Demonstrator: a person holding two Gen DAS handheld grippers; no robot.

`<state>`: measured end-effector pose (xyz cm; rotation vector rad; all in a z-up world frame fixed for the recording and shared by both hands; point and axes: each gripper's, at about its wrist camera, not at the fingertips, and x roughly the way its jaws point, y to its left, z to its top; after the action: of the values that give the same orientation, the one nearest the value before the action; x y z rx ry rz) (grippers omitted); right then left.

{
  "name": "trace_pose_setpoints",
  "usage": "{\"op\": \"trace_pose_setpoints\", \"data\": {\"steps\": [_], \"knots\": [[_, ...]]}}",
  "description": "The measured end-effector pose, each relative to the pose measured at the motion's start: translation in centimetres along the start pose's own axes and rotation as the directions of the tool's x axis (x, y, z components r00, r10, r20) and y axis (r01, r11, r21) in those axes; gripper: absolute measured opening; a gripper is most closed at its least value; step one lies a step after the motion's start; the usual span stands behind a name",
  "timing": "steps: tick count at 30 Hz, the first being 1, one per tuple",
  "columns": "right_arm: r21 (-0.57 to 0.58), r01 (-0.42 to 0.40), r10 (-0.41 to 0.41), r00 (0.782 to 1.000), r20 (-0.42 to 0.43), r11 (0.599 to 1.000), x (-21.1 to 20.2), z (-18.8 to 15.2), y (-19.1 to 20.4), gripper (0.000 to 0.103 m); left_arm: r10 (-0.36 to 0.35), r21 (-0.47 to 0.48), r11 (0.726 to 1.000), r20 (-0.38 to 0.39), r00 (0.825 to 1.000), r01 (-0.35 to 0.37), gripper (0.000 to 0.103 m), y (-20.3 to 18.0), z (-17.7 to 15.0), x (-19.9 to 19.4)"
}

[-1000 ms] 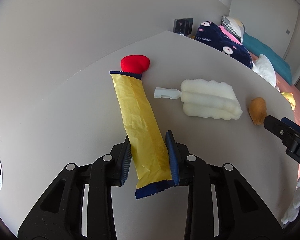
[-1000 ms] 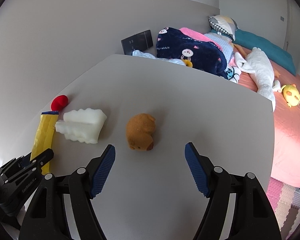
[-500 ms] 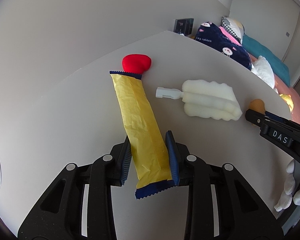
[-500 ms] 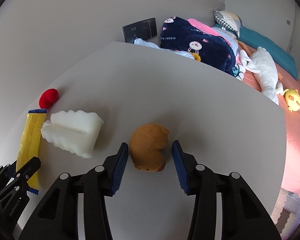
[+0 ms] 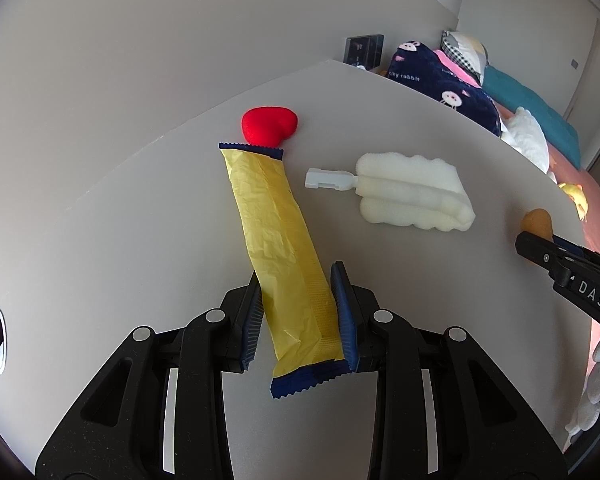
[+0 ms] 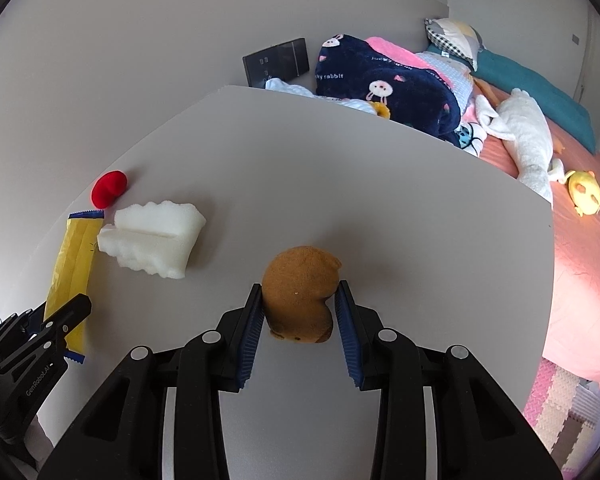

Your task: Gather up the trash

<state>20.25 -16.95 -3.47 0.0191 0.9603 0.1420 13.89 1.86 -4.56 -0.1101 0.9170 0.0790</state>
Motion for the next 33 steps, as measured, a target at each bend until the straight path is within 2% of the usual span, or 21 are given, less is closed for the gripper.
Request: {"op": "trace_pose_setpoints", "data": {"steps": [18, 33], "knots": [[0.020, -0.018, 0.017, 0.998, 0.053, 1.000, -7.6, -4.2, -2.2, 0.038, -0.045, 0.055, 0.998, 0.037, 0.998, 0.043, 0.032, -3.8, -2.9, -5.6], [0.038, 0.001, -0.004, 0.995, 0.100, 0.999, -13.9, -9.0, -5.2, 0.038, -0.112, 0.132, 0.986, 0.064, 0.992, 0.103, 0.032, -8.9, -6.0, -10.0]]}}
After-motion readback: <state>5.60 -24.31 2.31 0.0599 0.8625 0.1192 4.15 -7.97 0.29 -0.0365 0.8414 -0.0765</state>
